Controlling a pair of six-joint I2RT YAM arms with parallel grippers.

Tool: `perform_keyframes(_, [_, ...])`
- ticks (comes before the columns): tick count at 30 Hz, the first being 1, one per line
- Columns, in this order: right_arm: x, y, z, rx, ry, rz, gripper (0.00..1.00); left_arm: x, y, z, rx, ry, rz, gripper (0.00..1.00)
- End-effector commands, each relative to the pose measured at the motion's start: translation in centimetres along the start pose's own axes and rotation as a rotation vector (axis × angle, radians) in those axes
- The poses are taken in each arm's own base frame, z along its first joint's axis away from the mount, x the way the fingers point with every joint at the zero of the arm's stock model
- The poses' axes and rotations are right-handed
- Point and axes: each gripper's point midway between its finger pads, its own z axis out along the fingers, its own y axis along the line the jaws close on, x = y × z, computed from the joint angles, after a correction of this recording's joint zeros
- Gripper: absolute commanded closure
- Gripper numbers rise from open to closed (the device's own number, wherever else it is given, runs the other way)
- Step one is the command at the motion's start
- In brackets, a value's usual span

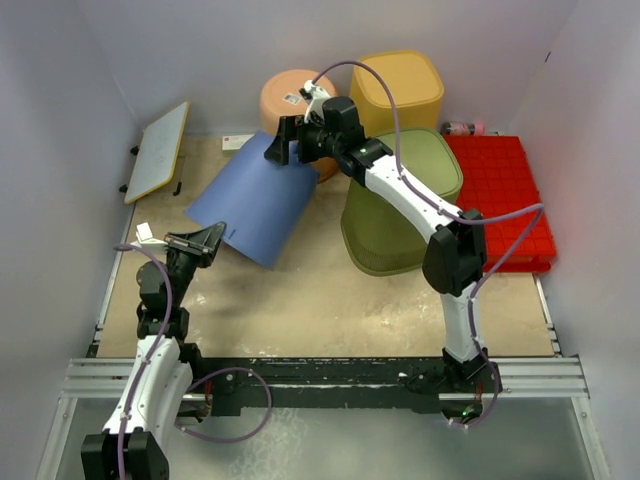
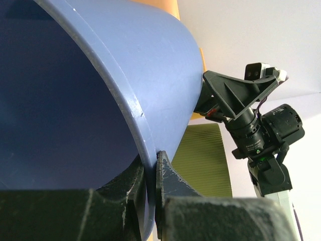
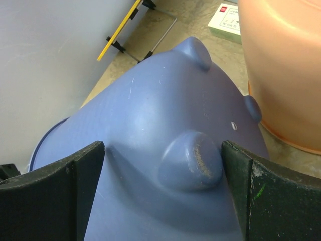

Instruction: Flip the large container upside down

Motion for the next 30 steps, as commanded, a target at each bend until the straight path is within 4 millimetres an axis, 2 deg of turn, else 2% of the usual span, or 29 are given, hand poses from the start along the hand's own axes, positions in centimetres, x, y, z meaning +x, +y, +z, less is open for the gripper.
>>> perform_keyframes(1, [-2.4,5.6,-3.6,-0.188,-0.038,0.008,0.00,3.5,15.6,-4.3,-0.551,0.099,0.005,1.00])
perform_keyframes(7, [-3.6,8.1,-6.4,-0.278,-0.081,-0.032,0.00,3.6,14.9,-3.8,-0.537,0.141,0.051,1.00])
perform_keyframes(10, [-3.7,9.9,-7.7,-0.359,-0.077,-0.039,0.00,3.8,14.8,-3.5,-0.537,0.172,0.069,1.00])
perform_keyframes(16, [-3.7,11.9,-10.0,-0.415,-0.093,-0.049,0.00,3.9,14.0,-2.5,-0.503,0.199,0.086,0.99])
perform_keyframes(21, [-3.4,13.4,-11.1,-0.445,-0.092,-0.063,0.00,4.0,13.7,-1.9,-0.510,0.224,0.112,0.73])
perform_keyframes(24, [-3.1,14.6,-11.3,-0.468,-0.083,-0.074,0.00,4.2,13.8,-1.7,-0.520,0.236,0.120,0.62])
perform_keyframes(28, [-2.5,15.7,-11.2,-0.489,-0.071,-0.078,0.00,4.4,13.8,-1.6,-0.527,0.247,0.122,0.51])
perform_keyframes(30, [-2.2,16.0,-11.1,-0.495,-0.064,-0.079,0.00,4.0,13.2,-1.4,-0.519,0.236,0.138,0.48])
